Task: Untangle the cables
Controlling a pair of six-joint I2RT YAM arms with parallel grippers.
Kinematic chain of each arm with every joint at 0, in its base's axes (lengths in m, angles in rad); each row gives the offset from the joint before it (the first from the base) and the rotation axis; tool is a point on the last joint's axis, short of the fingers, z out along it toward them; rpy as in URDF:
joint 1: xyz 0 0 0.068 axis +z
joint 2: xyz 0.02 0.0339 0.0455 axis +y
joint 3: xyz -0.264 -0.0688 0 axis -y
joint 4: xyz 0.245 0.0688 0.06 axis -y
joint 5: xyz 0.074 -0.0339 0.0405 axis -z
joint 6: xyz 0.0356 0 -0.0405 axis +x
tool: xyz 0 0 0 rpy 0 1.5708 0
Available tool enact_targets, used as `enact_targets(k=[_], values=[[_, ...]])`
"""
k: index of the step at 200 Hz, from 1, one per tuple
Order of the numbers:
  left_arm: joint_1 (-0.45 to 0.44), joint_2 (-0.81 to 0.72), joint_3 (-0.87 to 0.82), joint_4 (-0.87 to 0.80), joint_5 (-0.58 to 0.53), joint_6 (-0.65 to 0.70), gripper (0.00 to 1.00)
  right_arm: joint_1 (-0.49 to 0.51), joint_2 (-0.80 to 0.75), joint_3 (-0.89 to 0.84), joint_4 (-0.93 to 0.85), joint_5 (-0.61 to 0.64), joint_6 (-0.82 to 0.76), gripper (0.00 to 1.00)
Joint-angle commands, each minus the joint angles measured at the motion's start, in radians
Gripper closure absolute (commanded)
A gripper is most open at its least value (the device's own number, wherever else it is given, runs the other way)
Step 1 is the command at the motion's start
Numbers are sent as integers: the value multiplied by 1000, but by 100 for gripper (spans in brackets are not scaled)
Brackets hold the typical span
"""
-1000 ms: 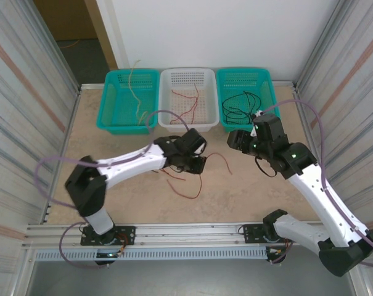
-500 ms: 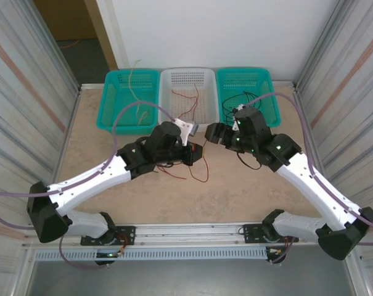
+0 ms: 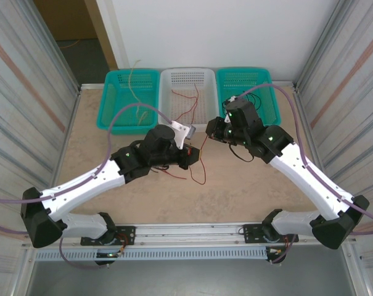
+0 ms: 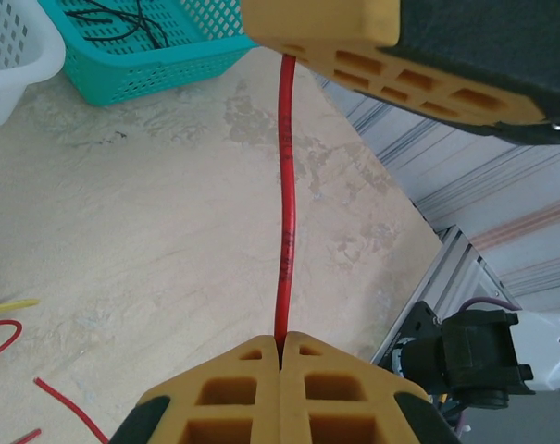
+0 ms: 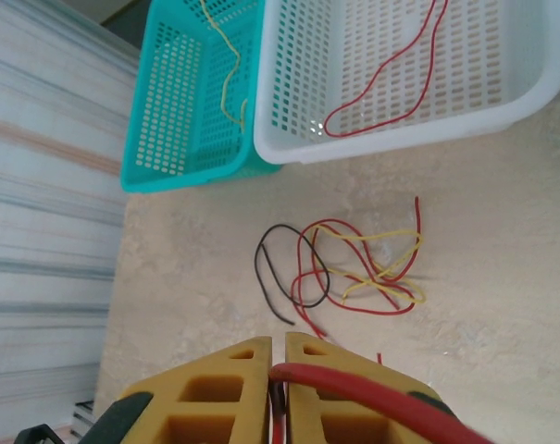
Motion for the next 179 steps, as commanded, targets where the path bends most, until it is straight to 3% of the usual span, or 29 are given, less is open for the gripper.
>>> enact_targets(k=[1, 36, 75, 91, 112, 158, 179], values=[[-6, -13, -8, 14, 26, 48, 100, 5, 4, 32, -9, 4, -50, 97], [-6, 16, 5, 17, 80, 87, 100, 7, 13, 47, 21, -24, -101, 100], [-5, 23, 12, 1, 60, 92, 100, 5, 56, 113, 12, -32, -138, 100], [-5, 17, -1, 5, 35, 70, 66, 5, 75, 144, 26, -40, -143, 100], [-1, 13, -32, 43, 42, 51, 54, -6, 109, 203, 36, -62, -147, 100], [13, 36, -31, 84, 50, 38, 57, -14, 134, 256, 66, -110, -127, 100], [28, 43, -31, 110, 61, 28, 63, -41, 112, 234, 84, -140, -91, 100]])
